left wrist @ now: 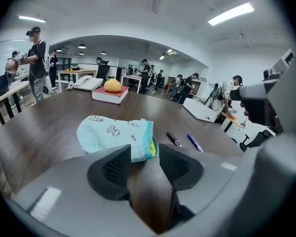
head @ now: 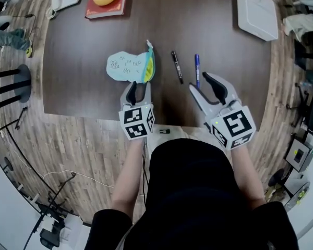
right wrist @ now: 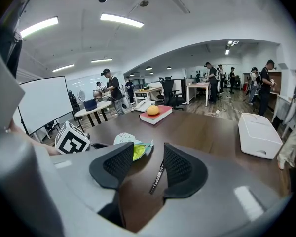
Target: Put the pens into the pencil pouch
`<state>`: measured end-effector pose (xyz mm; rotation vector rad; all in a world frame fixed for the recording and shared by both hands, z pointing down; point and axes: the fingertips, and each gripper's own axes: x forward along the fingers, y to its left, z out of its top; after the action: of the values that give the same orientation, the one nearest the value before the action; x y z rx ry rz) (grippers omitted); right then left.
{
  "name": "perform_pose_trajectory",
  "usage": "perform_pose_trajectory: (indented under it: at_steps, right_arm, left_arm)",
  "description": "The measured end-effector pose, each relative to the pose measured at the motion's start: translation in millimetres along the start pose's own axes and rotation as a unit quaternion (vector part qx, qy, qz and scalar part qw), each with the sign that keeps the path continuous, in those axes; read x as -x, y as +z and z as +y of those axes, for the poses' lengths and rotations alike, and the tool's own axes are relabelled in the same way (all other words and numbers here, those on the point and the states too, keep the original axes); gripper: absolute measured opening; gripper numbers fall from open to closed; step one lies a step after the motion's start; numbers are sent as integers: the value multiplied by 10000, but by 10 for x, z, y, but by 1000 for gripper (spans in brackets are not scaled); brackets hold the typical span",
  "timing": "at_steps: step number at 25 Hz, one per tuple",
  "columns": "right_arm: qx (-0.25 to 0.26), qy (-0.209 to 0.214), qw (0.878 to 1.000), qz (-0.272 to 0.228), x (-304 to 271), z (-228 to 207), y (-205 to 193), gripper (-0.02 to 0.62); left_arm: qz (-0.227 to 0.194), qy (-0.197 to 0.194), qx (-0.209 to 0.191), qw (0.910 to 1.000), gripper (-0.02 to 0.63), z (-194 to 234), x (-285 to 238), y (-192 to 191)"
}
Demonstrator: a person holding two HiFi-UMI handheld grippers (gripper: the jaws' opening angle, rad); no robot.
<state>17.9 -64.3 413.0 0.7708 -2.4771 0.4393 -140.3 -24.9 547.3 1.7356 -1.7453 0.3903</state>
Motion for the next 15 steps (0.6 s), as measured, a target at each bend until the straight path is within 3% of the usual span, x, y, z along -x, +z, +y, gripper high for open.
perform_pose_trajectory:
  at_steps: [15]
  right_arm:
    - [-107,6,9999,-32,-49,-31,-29,173]
  left_arm:
    - [312,203,-34,9993,149,36,-139,-89]
